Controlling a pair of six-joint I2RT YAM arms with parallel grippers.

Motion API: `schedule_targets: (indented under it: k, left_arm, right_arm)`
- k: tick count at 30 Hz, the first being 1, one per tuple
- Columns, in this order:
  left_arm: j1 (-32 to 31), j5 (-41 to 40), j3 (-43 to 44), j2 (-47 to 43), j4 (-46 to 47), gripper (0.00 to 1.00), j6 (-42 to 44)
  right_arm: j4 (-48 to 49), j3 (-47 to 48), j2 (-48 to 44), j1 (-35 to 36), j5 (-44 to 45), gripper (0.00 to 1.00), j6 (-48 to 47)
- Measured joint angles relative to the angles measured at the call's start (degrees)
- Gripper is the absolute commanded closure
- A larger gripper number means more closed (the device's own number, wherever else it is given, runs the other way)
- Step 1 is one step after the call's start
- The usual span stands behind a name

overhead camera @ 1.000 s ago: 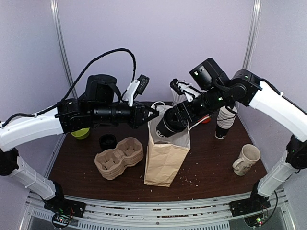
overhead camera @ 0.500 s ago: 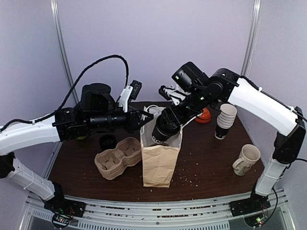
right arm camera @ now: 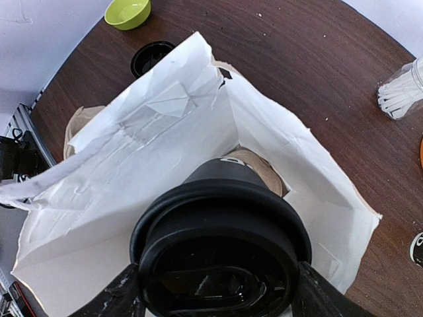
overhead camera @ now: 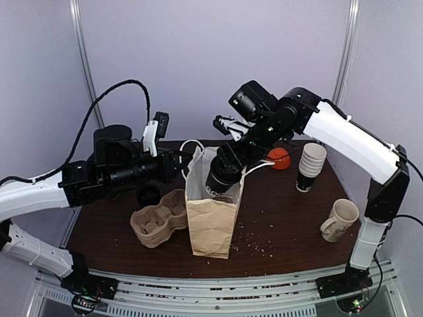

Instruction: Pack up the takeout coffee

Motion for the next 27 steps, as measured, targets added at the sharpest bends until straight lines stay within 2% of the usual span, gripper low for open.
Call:
schedule_targets:
  k: [7, 8, 13, 18, 21, 26, 27]
  left_arm:
    - [0.00, -0.66, -0.46, 0.02, 1.07, 1.00, -0.37]
    - [0.00, -0.66, -0.46, 0.11, 1.05, 0.98, -0.37]
    - [0.00, -0.68, 0.17, 0.90, -0.22, 0.75, -0.46]
    - [0.00, 0.31, 2.69, 2.67, -3.17, 0.54, -0.63]
    - [0.00, 1.62, 5.11, 4.35, -5.07, 0.37, -0.48]
    - [0.00, 4.94, 9.60, 7.23, -8.61, 0.17, 0.13]
    - [0.00, 5.75, 10.36, 7.54, -9.29, 0.07, 0.31]
  right_arm:
    - [0.61, -2.21, 1.36, 0.00, 0.00, 0.29, 0.83]
    - [1.03, -3.15, 1.31, 0.02, 0.00, 0.29, 1.07]
    - [4.26, -11.50, -1.05, 0.63, 0.13, 0.29, 3.04]
    - [7.30, -19.58, -7.17, 1.05, 0.26, 0.30, 4.98]
    - [9.51, -21.79, -10.32, 1.05, 0.28, 0.30, 5.51]
    - [12.90, -24.24, -12.52, 1.05, 0.26, 0.30, 5.81]
    - [13.60, -24.79, -12.63, 1.05, 0.24, 0.30, 5.81]
